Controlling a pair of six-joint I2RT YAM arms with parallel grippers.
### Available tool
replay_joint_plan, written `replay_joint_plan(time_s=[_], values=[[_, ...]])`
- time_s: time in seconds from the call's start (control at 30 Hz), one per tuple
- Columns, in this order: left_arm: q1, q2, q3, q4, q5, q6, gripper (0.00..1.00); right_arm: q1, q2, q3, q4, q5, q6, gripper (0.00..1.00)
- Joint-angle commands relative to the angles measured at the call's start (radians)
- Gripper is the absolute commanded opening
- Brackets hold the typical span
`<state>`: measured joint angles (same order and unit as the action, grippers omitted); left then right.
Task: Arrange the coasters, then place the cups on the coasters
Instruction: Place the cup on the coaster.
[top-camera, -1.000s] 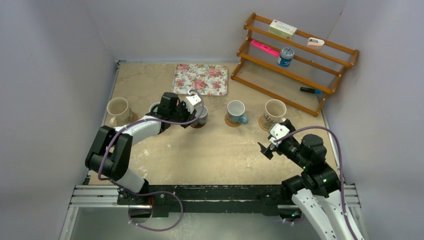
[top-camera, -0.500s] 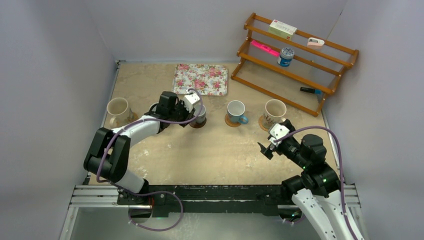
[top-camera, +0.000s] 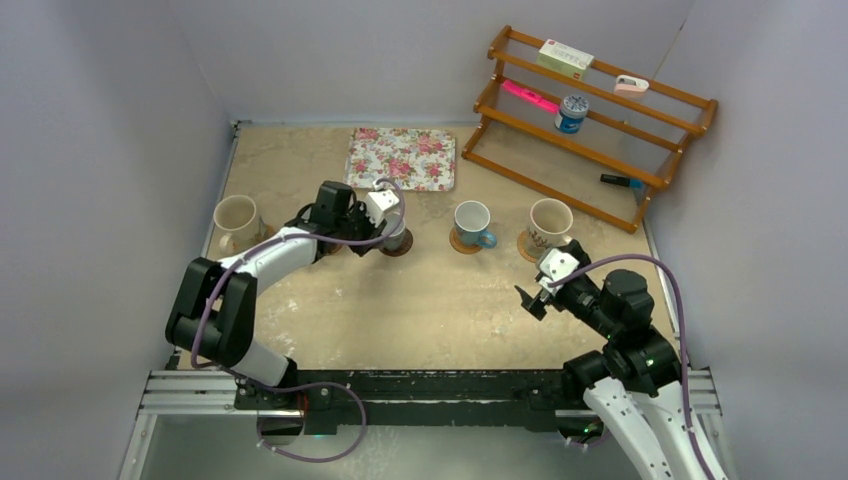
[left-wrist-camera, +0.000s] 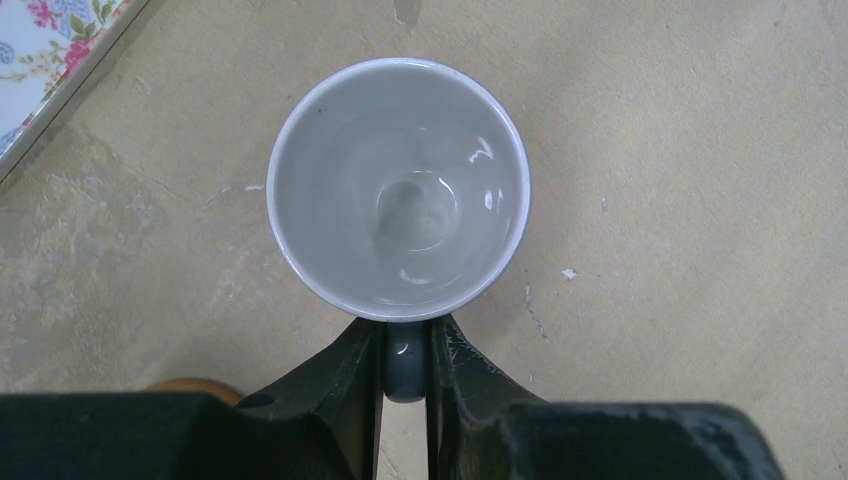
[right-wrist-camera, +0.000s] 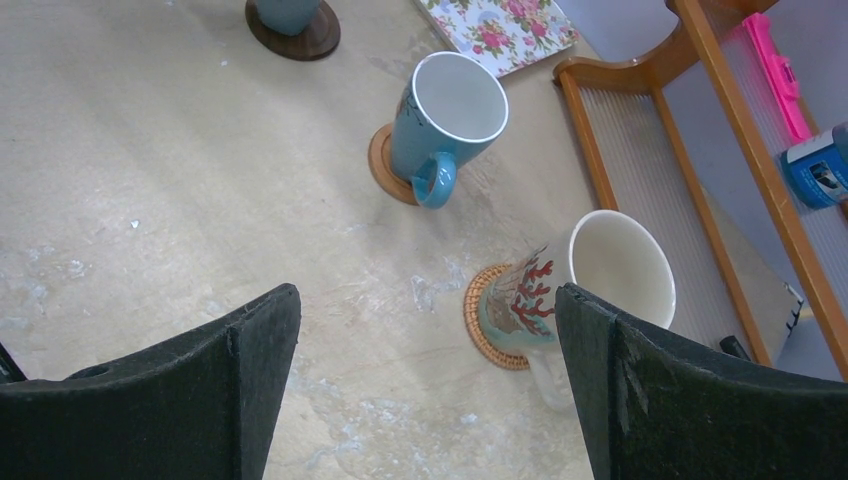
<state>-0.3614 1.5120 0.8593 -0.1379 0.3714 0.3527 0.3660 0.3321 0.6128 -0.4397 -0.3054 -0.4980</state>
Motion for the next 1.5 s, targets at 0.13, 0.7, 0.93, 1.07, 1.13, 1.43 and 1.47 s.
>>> replay_joint_plan(time_s=[0.13,0.7,0.93,1.07,1.13,1.43,1.47], values=[[-0.021,0.087,0.084,0.014,0.062,0.010,0.00,0.001,-0.011,-0.005,0.001,-0.018,-0.008,0.99],[-0.040,0.102,0.123,-0.009,0.090,-0.037,0.00,0.001,-0.013,-0.005,-0.004,-0.022,-0.010,0.99],[-0.002,0.076,0.099,-0.007,0.146,-0.051,0.00,0.001,-0.016,-0.005,-0.004,-0.023,-0.011,0.99],[0.021,0.075,0.084,0.011,0.152,-0.058,0.00,0.001,-0.016,-0.005,-0.004,-0.021,-0.010,0.99],[0.027,0.071,0.076,0.024,0.149,-0.057,0.00,0.001,-0.015,-0.005,-0.004,-0.021,-0.011,0.99],[0.026,0.059,0.041,0.079,0.113,-0.055,0.00,0.000,-0.013,-0.005,-0.003,-0.020,-0.010,0.99],[0.024,0.055,0.038,0.085,0.109,-0.055,0.00,0.000,-0.013,-0.004,-0.004,-0.020,-0.010,0.99]])
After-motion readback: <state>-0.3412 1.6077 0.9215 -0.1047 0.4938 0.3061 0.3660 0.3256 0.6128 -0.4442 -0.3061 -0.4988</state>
